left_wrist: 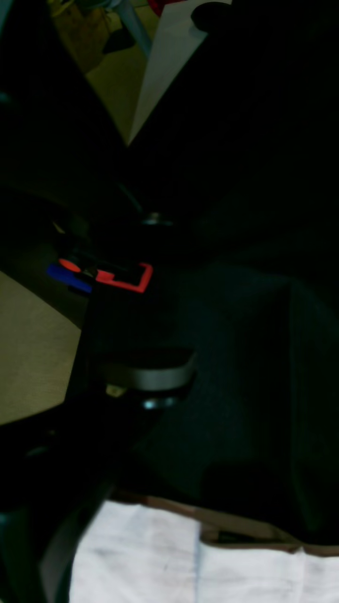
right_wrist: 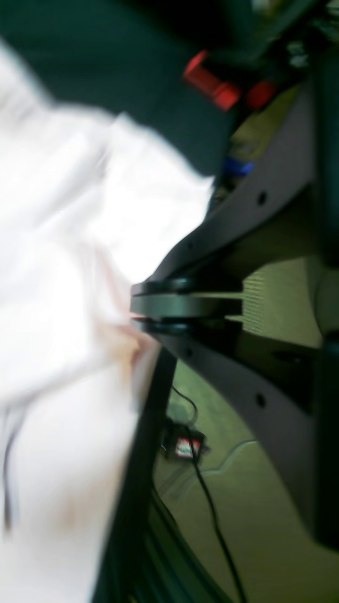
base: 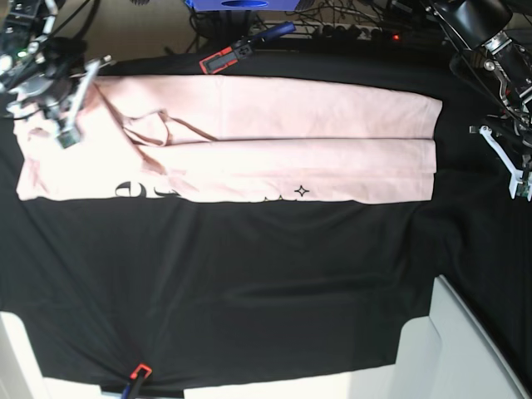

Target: Fold the T-shirt properly

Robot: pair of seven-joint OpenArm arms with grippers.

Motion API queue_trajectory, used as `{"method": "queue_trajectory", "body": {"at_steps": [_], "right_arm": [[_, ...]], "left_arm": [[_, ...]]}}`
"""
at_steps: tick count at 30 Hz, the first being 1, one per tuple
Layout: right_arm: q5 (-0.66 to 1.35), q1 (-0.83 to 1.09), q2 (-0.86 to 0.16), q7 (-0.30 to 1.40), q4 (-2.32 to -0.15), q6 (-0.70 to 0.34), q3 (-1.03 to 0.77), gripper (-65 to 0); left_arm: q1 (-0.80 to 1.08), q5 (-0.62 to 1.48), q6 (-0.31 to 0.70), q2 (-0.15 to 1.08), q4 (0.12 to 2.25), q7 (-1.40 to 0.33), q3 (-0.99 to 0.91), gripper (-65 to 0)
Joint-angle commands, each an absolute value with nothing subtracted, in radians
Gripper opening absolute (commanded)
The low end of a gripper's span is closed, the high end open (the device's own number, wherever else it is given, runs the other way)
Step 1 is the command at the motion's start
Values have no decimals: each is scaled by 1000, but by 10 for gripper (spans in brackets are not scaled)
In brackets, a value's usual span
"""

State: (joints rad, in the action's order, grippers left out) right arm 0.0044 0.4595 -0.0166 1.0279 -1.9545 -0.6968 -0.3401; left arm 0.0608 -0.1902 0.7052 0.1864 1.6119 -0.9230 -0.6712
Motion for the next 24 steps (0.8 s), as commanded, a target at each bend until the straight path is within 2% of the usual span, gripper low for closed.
{"method": "queue_trajectory", "body": {"at_steps": [1,7,12,22,24], "right_arm": [[8,470,-25,1010,-1974,-698,-320,-647],[5,524,-42,897,-1974,-698,-197,-647],[5,529,-70,895,-1972,-698,-139,-647],[5,453,-73,886,-1801,-698,-156,-643],[5,438,-73,886,-1785,-698,-213,-643]], "left_arm": [[53,-191,698,203,1627,-912,-674,-334],[50,-191,698,203,1627,-912,-674,-334],[51,-191,698,203,1626,-912,-674,-334],[54,-191,698,203,1626,-912,-674,-334],[54,-193,698,203,1626,-912,-674,-334]]}}
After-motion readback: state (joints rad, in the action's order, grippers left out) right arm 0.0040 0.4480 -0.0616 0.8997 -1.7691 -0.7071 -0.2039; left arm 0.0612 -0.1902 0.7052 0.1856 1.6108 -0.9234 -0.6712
